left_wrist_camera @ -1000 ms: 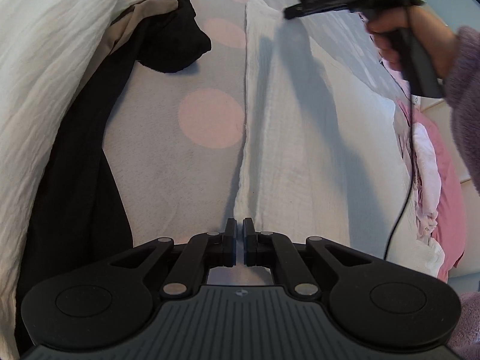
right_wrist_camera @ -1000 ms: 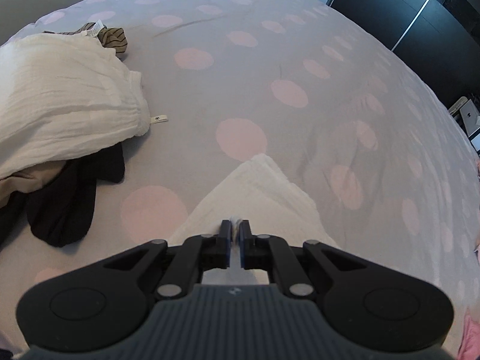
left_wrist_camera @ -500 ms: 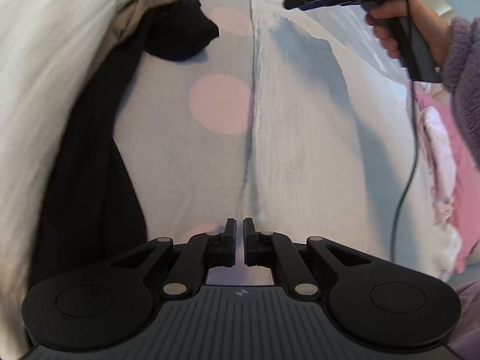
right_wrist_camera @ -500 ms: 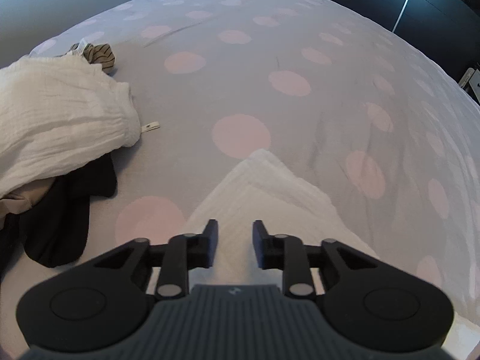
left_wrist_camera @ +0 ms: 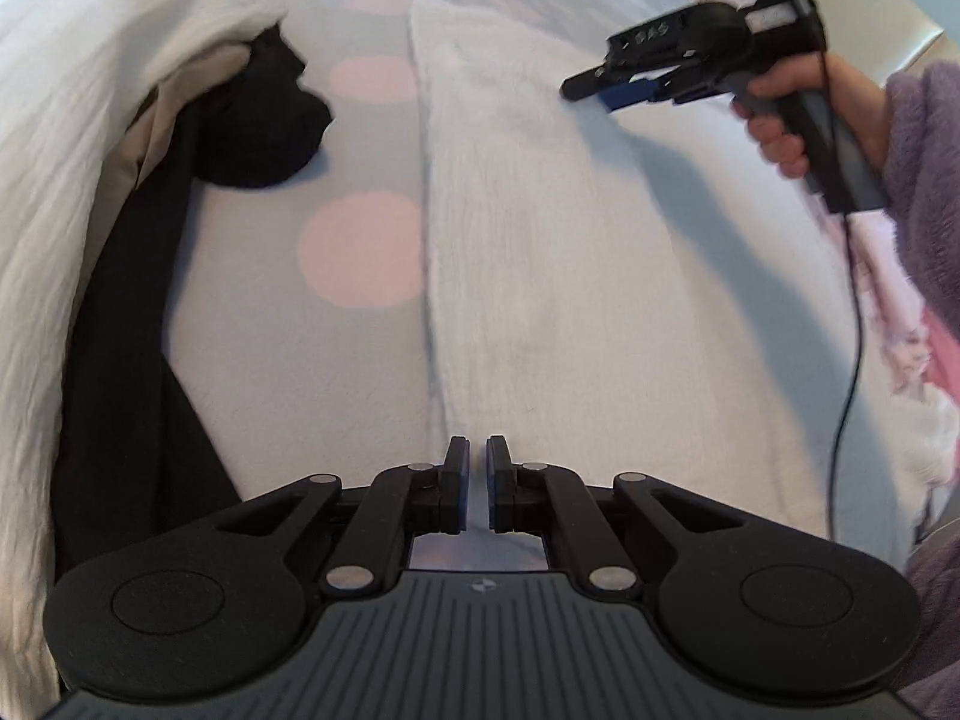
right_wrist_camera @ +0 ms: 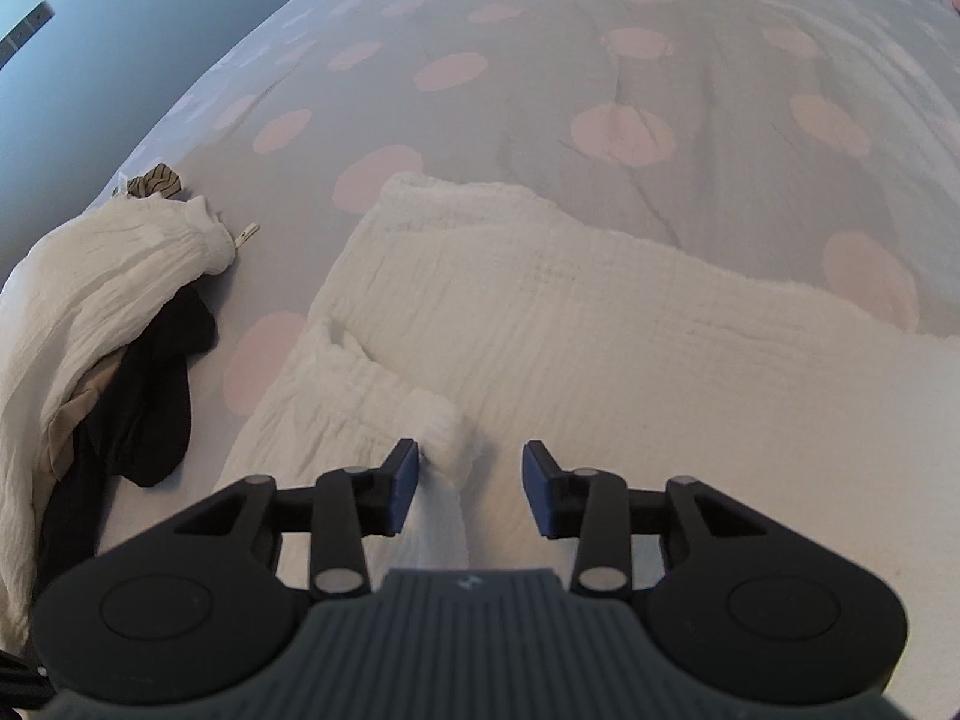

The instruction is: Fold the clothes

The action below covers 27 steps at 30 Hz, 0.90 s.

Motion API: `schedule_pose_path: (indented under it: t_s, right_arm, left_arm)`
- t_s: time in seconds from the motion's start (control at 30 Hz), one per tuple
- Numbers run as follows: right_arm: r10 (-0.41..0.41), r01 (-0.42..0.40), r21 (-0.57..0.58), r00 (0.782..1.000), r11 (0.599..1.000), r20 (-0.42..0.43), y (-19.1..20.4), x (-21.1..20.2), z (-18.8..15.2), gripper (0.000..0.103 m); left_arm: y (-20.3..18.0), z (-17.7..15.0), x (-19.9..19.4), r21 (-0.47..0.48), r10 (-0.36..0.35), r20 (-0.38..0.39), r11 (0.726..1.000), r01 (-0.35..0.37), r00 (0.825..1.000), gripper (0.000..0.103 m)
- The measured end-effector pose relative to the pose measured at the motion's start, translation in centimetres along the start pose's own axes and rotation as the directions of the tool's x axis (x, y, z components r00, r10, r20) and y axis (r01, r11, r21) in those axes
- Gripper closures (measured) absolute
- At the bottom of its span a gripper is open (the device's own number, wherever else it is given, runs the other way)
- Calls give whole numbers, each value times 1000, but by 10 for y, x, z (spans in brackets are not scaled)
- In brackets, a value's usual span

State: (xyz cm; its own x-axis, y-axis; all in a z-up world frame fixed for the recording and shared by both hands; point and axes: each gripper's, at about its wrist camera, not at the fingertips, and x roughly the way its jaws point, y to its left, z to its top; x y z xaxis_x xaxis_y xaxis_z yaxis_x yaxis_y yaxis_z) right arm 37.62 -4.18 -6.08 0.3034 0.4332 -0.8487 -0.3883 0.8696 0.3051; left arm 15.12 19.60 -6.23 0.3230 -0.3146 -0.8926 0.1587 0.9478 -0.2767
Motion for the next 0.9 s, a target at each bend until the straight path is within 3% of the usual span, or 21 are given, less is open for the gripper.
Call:
schedule_pose_path:
  t_s: [0.03, 0.1, 0.2, 0.37, 0.4, 0.5, 0.67, 0.9]
  right_arm:
    - [12, -12, 15, 1000, 1000, 2, -1, 3, 0, 94]
    - [34, -34, 16, 999, 999, 33, 0, 2, 1, 95]
    - [-1, 5, -39, 995, 999, 100, 3, -6, 9, 95]
    - [-19, 20, -25, 998, 999, 67, -6, 11, 14, 95]
    - [-22, 24, -24, 998, 999, 54, -7, 15, 13, 93]
    - [-47, 48, -14, 996, 999, 71, -9, 10, 8, 68]
    - [-19, 24, -54, 996, 998, 91, -9, -28, -18, 66]
    - [20, -15, -69, 997, 998, 74, -18, -100, -94, 61]
  left_arm:
    - [2, -1, 3, 2, 16, -12, 1000, -16, 1000, 99]
    - [9, 0, 8, -27, 14, -24, 1000, -15, 1000, 95]
    - [12, 0, 11, -38, 16, -40, 999, -17, 999, 95]
    - [13, 1, 12, -39, 21, -56, 999, -23, 998, 93]
    - [14, 1, 12, -44, 19, -56, 999, -21, 998, 93]
    - [13, -2, 9, -43, 18, -41, 999, -20, 999, 93]
    - [-2, -8, -5, 16, 34, -4, 999, -34, 999, 92]
    - [-71, -27, -24, 164, -19, 1, 986, 19, 1000, 92]
